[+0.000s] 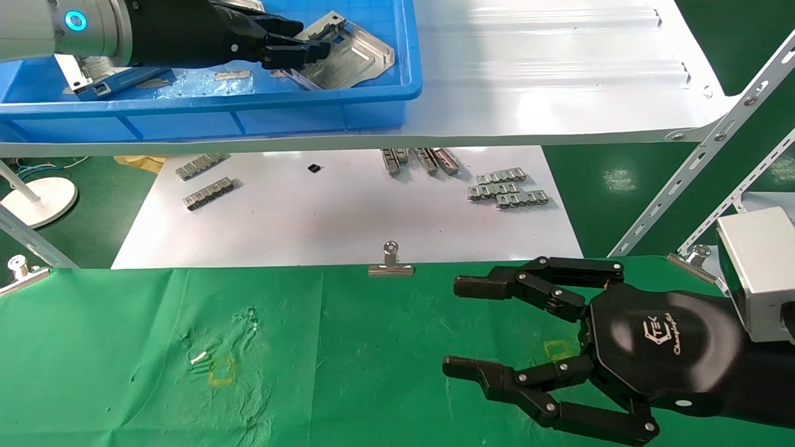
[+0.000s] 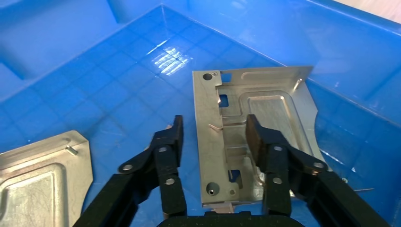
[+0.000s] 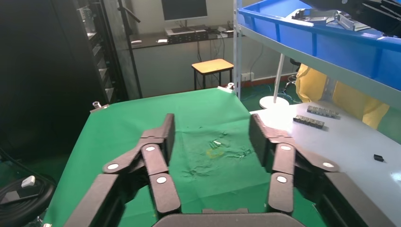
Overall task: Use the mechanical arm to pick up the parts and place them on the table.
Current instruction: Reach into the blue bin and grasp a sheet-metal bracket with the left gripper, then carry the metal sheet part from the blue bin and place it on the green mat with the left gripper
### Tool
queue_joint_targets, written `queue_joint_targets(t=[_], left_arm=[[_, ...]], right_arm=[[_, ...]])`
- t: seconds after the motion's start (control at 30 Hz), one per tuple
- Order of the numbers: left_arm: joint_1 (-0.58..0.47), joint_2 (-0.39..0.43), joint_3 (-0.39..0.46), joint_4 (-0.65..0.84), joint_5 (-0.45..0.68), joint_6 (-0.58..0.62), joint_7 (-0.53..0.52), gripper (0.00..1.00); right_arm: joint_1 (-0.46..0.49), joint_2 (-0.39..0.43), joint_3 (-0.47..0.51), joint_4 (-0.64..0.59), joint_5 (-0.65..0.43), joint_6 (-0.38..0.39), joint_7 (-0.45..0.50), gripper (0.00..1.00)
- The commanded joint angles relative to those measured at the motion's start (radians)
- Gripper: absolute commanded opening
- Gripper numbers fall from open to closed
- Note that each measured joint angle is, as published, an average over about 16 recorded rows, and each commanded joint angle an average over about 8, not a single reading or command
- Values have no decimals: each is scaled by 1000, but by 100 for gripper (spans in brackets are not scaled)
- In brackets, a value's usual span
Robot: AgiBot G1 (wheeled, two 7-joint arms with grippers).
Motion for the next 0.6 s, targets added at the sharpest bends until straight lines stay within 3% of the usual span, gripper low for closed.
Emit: queue_joint_targets(t=[0.03,0.37,0.6], left_arm=[[-2,2,1,5,2,-4,5,0],[5,-5,-23,4,-33,-15,50,0],[9,-60,-81,-21,-117,72,113,0]], right_arm=[[0,0,0,0,0,0,0,100],[0,0,0,0,0,0,0,100],[0,0,0,0,0,0,0,100]])
